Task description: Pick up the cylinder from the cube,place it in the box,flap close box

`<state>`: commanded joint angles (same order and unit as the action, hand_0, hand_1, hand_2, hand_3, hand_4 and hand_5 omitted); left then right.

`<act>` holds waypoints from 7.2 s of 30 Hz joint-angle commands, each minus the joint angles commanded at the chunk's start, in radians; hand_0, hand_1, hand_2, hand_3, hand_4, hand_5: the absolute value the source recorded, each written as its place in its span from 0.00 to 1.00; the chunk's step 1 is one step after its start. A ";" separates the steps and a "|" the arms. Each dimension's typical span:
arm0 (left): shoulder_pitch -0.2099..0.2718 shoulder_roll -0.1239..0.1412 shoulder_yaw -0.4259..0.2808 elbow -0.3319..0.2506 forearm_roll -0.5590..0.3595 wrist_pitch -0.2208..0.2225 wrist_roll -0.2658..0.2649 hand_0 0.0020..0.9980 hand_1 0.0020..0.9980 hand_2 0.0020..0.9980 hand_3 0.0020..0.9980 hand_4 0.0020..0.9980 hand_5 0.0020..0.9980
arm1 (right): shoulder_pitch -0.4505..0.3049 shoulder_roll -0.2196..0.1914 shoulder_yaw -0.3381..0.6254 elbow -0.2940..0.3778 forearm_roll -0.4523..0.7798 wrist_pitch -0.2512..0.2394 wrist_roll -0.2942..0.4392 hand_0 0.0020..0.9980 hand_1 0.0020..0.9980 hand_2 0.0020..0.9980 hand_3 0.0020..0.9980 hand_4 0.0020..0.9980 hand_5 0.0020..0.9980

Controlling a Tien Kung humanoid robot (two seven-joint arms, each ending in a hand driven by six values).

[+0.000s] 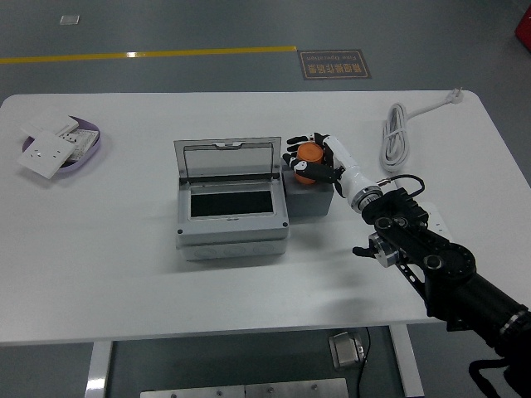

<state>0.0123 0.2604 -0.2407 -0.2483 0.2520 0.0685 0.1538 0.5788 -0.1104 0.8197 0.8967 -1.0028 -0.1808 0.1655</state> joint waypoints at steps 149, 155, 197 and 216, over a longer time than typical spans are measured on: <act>-0.004 0.011 -0.010 -0.010 0.027 0.002 0.012 0.57 0.60 0.56 0.59 0.68 0.21 | 0.402 -0.074 -0.393 0.183 -0.318 0.144 -0.331 0.77 0.69 0.71 0.73 0.66 0.30; -0.004 0.012 0.008 -0.011 0.005 0.003 0.002 0.57 0.60 0.56 0.59 0.67 0.21 | 0.359 -0.130 -0.405 0.284 -0.365 0.130 -0.342 0.77 0.69 0.71 0.73 0.68 0.32; 0.042 -0.024 -0.014 -0.003 0.017 0.008 0.012 0.57 0.60 0.56 0.59 0.67 0.21 | -0.121 -0.282 0.109 0.580 -0.372 0.084 -0.282 0.75 0.67 0.70 0.72 0.66 0.33; 0.059 -0.038 0.008 0.004 -0.014 0.007 -0.002 0.57 0.60 0.56 0.59 0.67 0.21 | -0.296 -0.215 0.511 0.487 -0.201 0.060 -0.120 0.73 0.67 0.68 0.69 0.65 0.34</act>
<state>0.0710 0.2221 -0.2323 -0.2443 0.2381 0.0760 0.1522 0.2829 -0.3258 1.3309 1.3840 -1.2042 -0.1211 0.0460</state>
